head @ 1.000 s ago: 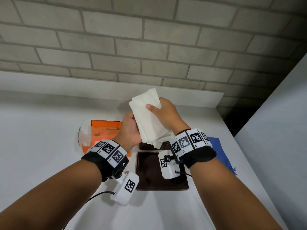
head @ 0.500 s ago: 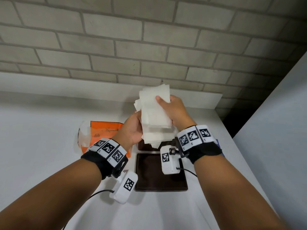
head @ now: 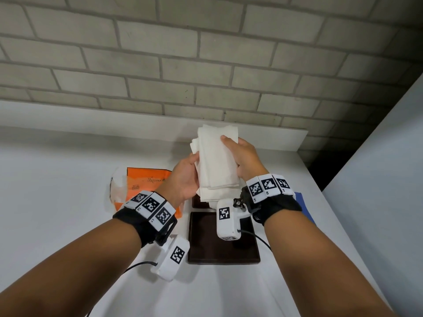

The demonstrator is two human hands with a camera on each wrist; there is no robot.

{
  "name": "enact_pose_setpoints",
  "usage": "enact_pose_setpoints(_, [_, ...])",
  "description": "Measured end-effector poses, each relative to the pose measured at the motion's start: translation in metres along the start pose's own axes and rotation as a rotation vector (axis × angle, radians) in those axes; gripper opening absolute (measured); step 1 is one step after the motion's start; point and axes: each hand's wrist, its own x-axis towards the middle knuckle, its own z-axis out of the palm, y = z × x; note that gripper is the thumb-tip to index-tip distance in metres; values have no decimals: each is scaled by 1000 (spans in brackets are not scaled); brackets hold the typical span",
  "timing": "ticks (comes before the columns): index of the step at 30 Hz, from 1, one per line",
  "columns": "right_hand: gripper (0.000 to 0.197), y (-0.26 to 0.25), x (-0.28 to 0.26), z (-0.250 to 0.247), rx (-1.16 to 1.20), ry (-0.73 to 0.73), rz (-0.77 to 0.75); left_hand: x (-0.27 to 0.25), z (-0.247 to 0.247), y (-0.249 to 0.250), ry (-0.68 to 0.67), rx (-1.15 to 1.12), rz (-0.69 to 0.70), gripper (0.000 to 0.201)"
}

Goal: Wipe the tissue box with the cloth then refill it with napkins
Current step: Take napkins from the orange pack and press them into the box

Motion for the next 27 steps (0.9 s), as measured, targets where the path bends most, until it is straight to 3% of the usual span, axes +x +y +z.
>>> enact_pose_setpoints(8, [14,4,-2,3,-218,160,-465,3,-1,-3,79,-47,-29,45])
enact_pose_setpoints(10, [24,3,-4,1,-281,191,-525,4,-2,-4,87,-67,-45,45])
enact_pose_setpoints(15, [11,-15,-7,-5,-88,102,-460,8,-2,-4,64,-116,-46,46])
enact_pose_setpoints(18, [18,-27,-2,-10,65,30,-357,9,-4,-3,30,-48,-32,23])
enact_pose_setpoints(21, [27,-29,0,-7,-173,-9,-280,9,-2,-2,30,-11,-15,19])
enact_pose_setpoints(24, [24,-12,4,-2,-435,-41,-353,12,3,-2,68,15,8,20])
enact_pose_setpoints(27, [25,2,4,0,-690,-15,-436,16,6,0,110,-61,-2,47])
